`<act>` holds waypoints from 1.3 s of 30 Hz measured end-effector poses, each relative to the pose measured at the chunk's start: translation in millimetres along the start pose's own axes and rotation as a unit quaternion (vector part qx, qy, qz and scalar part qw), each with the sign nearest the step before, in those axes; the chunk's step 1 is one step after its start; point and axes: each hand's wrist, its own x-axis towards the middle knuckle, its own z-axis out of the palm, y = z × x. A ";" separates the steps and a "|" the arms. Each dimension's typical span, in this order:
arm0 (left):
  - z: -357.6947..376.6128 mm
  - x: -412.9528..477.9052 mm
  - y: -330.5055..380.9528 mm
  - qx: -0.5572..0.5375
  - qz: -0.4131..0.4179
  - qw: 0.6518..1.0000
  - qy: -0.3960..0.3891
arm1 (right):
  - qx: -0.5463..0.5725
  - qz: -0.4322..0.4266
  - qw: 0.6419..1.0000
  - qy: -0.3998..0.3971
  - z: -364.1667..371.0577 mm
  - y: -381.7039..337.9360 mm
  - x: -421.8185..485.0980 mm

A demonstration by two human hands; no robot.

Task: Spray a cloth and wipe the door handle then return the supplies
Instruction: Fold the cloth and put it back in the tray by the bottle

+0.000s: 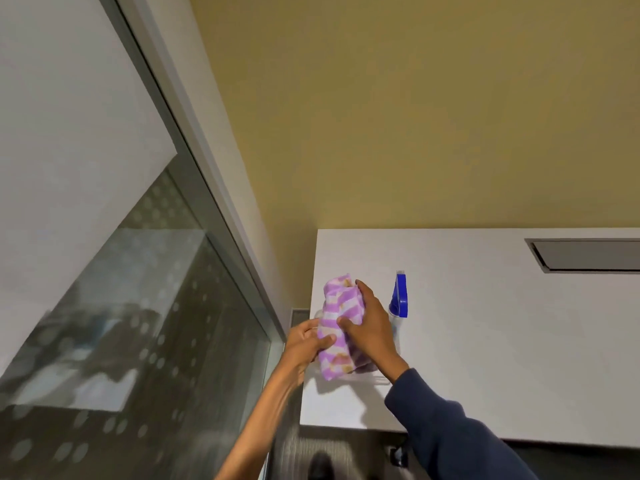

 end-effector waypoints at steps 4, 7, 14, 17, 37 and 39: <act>0.3 39.5 -11.4 -0.006 -0.002 1.000 -0.006 | 0.015 0.042 0.999 0.022 17.1 14.4 6.2; 1.1 61.6 -22.9 0.035 0.003 0.999 0.000 | 0.074 0.059 0.995 0.028 36.4 36.9 6.0; 10.5 77.0 -42.7 0.163 0.029 0.984 0.063 | -0.047 0.123 0.989 0.071 48.4 48.2 22.7; 6.8 88.5 -52.9 0.229 0.027 0.971 0.057 | -0.095 0.140 0.983 0.065 55.8 60.2 32.8; -1.7 110.8 -89.1 0.623 0.329 0.707 -0.055 | -0.306 0.125 0.942 -0.048 87.7 106.4 56.4; -2.1 117.0 -91.3 0.629 0.318 0.707 -0.062 | -0.308 0.111 0.944 -0.033 88.2 108.7 53.8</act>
